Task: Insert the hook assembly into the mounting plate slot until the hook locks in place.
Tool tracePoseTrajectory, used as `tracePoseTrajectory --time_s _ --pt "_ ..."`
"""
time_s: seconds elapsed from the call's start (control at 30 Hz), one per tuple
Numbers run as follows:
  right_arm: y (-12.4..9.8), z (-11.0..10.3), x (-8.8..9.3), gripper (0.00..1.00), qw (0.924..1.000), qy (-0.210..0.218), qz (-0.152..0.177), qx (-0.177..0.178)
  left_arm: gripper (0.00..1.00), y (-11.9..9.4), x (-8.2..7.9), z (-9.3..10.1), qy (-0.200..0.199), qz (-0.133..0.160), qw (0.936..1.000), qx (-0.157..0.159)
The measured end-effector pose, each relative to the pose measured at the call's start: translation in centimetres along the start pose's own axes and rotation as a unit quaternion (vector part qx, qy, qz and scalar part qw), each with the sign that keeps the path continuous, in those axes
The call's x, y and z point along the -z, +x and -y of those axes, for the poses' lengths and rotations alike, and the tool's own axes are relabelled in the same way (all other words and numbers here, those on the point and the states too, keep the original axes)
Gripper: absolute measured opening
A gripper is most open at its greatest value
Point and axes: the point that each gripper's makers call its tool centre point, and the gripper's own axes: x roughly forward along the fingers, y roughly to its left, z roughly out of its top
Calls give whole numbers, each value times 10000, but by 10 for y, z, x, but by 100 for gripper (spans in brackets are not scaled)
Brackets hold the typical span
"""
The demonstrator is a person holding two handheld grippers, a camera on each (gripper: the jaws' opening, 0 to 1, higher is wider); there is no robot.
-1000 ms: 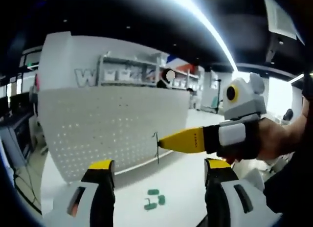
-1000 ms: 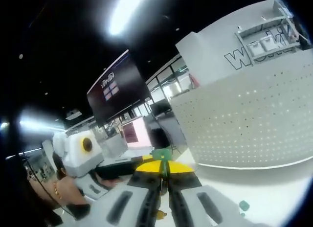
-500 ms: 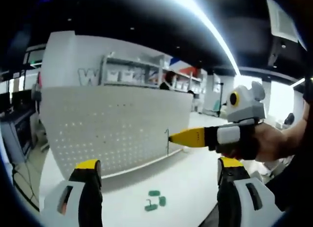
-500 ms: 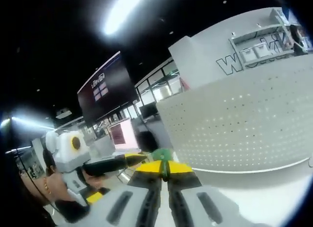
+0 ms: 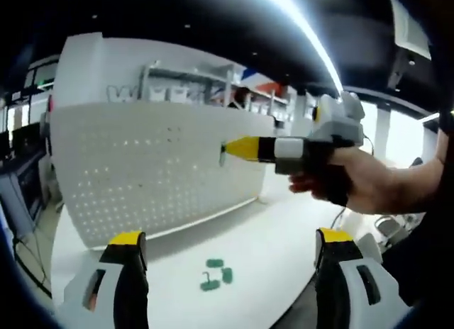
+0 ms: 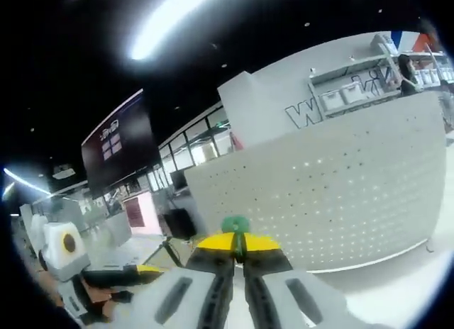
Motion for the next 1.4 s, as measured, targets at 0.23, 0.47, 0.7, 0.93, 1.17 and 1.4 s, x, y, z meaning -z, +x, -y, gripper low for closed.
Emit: tracePoseTrajectory --time_s 0.23,0.47,0.7,0.93,1.17,1.4 --pt "17 21 -12 0 9994 -177 158 248 100 1 4 -5 -21 -93 10000 -25" --pt "38 53 -29 0 9963 -334 383 695 100 1 6 -16 -69 -187 9997 -106" --pt "56 78 -49 0 9924 5 647 1044 100 4 12 -25 -129 -283 9994 -180" --pt "72 92 -67 0 9889 -194 805 1233 100 7 13 -29 -146 -353 9991 -199" --pt "82 109 -71 0 9853 -365 841 1439 100 8 19 -40 -220 -432 9984 -275" --pt "94 114 -70 0 9823 -601 818 1573 100 11 24 -44 -276 -499 9980 -283"
